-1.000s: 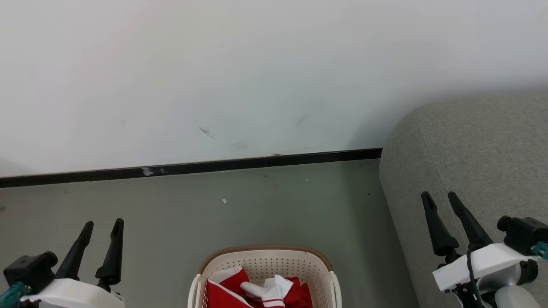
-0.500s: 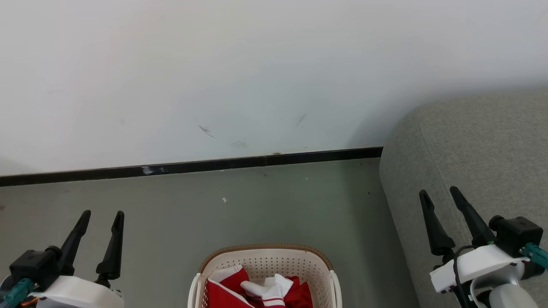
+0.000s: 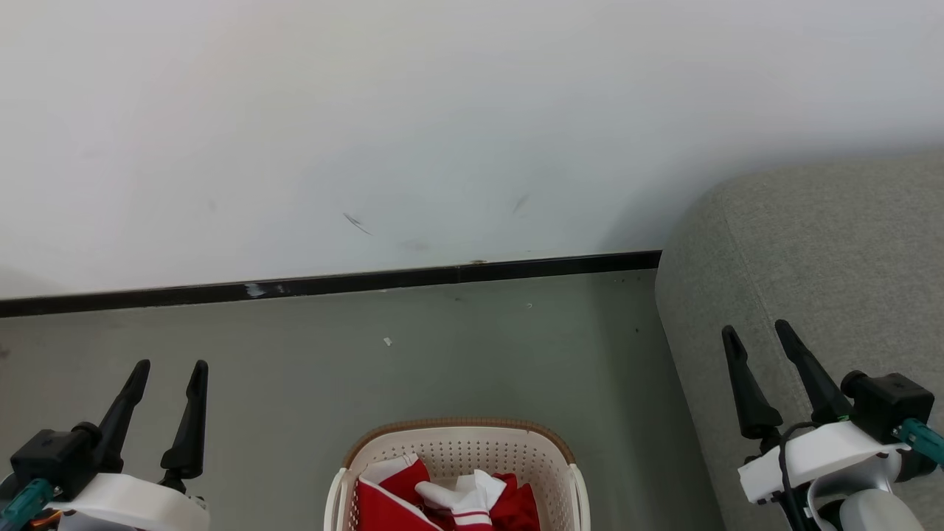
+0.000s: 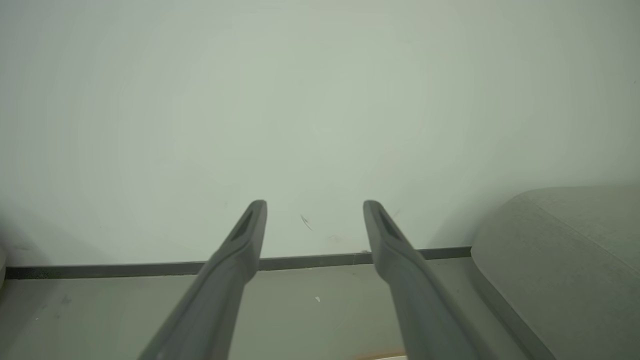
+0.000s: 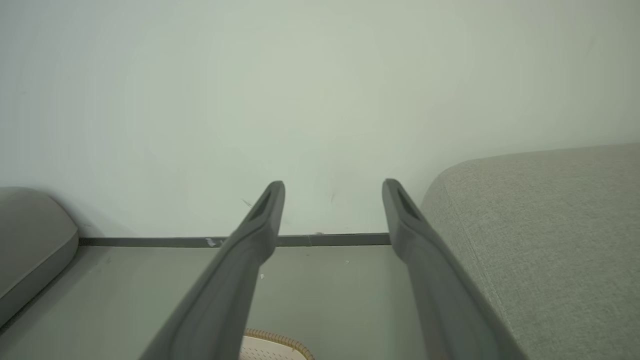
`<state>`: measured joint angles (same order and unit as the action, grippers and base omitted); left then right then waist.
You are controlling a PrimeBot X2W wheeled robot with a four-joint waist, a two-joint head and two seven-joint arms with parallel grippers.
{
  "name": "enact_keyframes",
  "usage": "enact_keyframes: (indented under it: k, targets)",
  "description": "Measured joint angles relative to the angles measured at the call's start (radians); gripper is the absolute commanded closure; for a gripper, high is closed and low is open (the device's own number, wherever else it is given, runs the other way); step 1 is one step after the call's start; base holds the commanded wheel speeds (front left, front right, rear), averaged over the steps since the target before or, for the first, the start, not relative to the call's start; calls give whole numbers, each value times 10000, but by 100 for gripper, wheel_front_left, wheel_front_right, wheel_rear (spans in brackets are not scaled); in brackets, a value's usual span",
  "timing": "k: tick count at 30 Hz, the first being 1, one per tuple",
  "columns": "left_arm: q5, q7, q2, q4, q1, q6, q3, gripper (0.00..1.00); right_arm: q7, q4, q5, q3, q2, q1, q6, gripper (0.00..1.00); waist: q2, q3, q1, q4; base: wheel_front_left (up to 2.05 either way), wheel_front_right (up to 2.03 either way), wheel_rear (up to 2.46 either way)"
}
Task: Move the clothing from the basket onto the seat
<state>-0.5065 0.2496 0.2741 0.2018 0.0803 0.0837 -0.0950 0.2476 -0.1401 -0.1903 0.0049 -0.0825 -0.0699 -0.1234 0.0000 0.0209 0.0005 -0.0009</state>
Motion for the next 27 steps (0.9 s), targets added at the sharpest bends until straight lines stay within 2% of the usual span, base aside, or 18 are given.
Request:
enact_keyframes:
  k: [13, 27]
  targets:
    - [40, 0, -221, 113, 128, 132, 56, 0, 0, 42, 0, -151, 151, -4, 2, 0, 0, 174, 0, -31, 0, 0, 0]
    - [-180, 2, -445, 339, 363, 334, -462, 0, 2, 330, 44, -261, 255, 10, 2, 0, 0, 587, -1, -190, 0, 0, 0]
